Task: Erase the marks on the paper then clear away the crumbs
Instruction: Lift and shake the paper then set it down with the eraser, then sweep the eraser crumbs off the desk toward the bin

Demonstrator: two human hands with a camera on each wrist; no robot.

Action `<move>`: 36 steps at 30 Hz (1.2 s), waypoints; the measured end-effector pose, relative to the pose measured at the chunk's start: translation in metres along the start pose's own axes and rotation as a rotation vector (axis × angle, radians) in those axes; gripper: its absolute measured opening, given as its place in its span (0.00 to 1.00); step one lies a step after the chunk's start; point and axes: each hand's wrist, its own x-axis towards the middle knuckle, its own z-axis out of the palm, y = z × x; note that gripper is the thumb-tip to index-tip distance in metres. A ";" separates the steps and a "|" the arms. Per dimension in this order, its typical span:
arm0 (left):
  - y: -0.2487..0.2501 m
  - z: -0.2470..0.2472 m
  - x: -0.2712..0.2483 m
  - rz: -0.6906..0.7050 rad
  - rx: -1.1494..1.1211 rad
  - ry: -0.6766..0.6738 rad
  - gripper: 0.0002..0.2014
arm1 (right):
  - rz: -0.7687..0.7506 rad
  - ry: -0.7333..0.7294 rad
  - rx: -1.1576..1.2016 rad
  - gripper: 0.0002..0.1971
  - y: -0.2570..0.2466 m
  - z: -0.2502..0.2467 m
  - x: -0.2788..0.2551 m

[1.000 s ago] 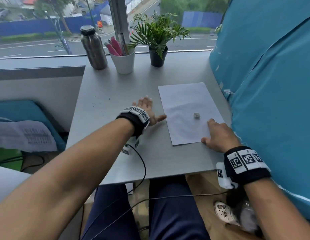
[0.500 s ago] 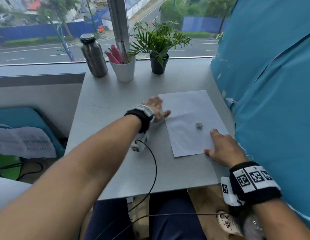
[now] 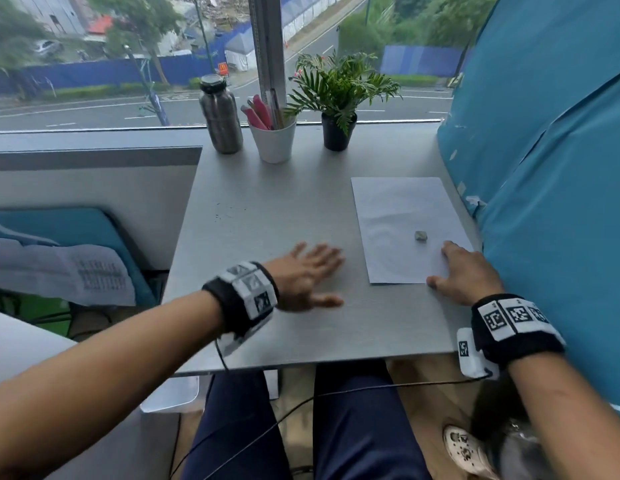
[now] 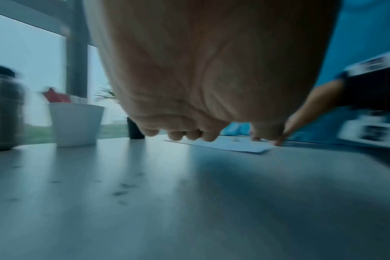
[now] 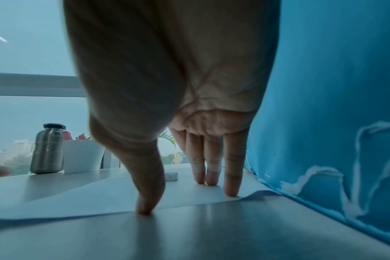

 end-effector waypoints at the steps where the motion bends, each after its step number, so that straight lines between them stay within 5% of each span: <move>1: 0.010 0.010 -0.006 0.108 0.008 -0.022 0.43 | -0.004 0.009 0.008 0.27 0.000 0.002 -0.002; 5: -0.015 0.042 -0.027 0.202 0.073 -0.007 0.40 | -0.055 0.086 0.063 0.24 0.000 0.007 -0.014; 9: -0.074 0.032 -0.035 -0.029 0.070 0.001 0.48 | -0.232 0.328 0.284 0.30 -0.003 0.017 -0.039; 12: -0.098 0.017 -0.041 -0.235 0.058 0.002 0.63 | -0.302 0.495 0.336 0.19 0.000 0.028 -0.054; 14: -0.088 0.016 -0.050 -0.188 0.102 0.036 0.60 | -0.307 0.536 0.353 0.08 0.005 0.036 -0.058; 17: -0.055 0.033 -0.069 0.137 0.189 0.043 0.45 | -0.282 0.466 0.341 0.10 0.019 0.052 -0.055; 20: -0.045 0.051 -0.088 0.332 0.192 0.014 0.42 | -0.291 0.418 0.323 0.11 0.024 0.066 -0.051; 23: -0.072 0.054 -0.091 0.288 0.141 0.019 0.41 | -0.271 0.484 0.300 0.12 0.020 0.071 -0.052; 29: -0.118 0.026 -0.065 -0.134 0.205 0.035 0.44 | -0.193 0.426 0.311 0.11 0.005 0.064 -0.060; 36: -0.082 0.018 -0.131 0.093 0.152 0.084 0.44 | -0.612 0.335 0.360 0.10 -0.067 0.028 -0.081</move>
